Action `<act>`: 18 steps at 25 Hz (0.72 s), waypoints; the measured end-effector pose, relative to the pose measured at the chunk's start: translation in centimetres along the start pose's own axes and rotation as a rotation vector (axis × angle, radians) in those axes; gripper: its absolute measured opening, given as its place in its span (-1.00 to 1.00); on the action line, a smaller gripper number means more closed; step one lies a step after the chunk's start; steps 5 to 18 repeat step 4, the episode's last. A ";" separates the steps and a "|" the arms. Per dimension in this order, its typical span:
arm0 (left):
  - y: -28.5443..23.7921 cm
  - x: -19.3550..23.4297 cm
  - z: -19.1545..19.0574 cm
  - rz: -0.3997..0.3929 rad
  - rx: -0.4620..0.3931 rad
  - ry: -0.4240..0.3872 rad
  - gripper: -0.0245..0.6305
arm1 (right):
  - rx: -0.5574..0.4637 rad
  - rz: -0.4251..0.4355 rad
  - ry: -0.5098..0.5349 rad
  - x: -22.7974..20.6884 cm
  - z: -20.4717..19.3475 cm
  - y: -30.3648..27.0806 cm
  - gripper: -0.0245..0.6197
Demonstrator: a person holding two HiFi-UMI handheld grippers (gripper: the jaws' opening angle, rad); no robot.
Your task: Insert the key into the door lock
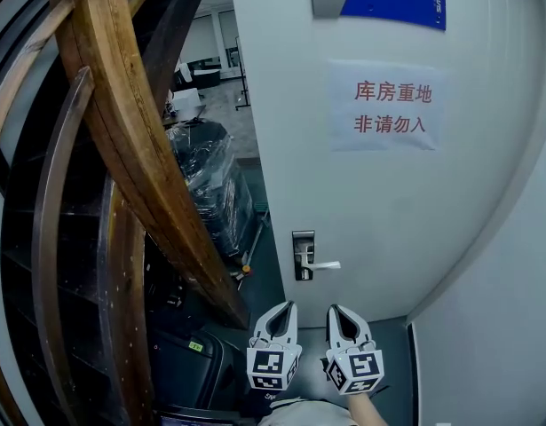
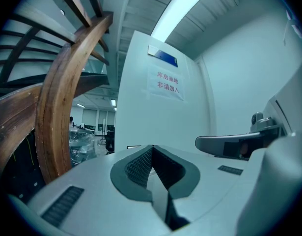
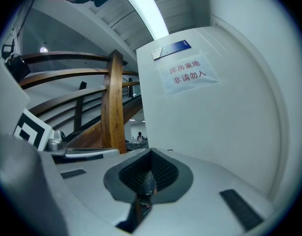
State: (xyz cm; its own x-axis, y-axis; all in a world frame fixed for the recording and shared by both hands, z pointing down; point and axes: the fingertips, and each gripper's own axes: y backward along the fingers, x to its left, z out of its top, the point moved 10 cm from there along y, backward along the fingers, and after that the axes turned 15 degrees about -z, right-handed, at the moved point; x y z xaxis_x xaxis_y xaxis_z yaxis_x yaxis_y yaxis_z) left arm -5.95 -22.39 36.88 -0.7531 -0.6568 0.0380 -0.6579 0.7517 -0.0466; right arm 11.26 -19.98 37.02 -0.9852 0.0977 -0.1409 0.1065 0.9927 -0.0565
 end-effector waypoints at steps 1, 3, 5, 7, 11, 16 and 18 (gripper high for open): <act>0.0 0.0 0.0 0.000 -0.002 -0.001 -0.92 | -0.001 0.000 0.001 0.0 0.0 -0.1 -0.91; -0.1 0.1 0.1 0.000 -0.003 -0.004 -0.91 | -0.001 0.001 0.001 0.0 0.0 -0.2 -0.91; -0.1 0.2 0.1 0.000 -0.003 -0.006 -0.92 | -0.002 0.002 0.001 0.0 -0.1 -0.3 -0.91; -0.1 0.2 0.1 0.000 -0.003 -0.006 -0.92 | -0.002 0.002 0.001 0.0 -0.1 -0.3 -0.91; -0.1 0.2 0.1 0.000 -0.003 -0.006 -0.92 | -0.002 0.002 0.001 0.0 -0.1 -0.3 -0.91; -0.1 0.2 0.1 0.000 -0.003 -0.006 -0.92 | -0.002 0.002 0.001 0.0 -0.1 -0.3 -0.91; -0.1 0.2 0.1 0.000 -0.003 -0.006 -0.92 | -0.002 0.002 0.001 0.0 -0.1 -0.3 -0.91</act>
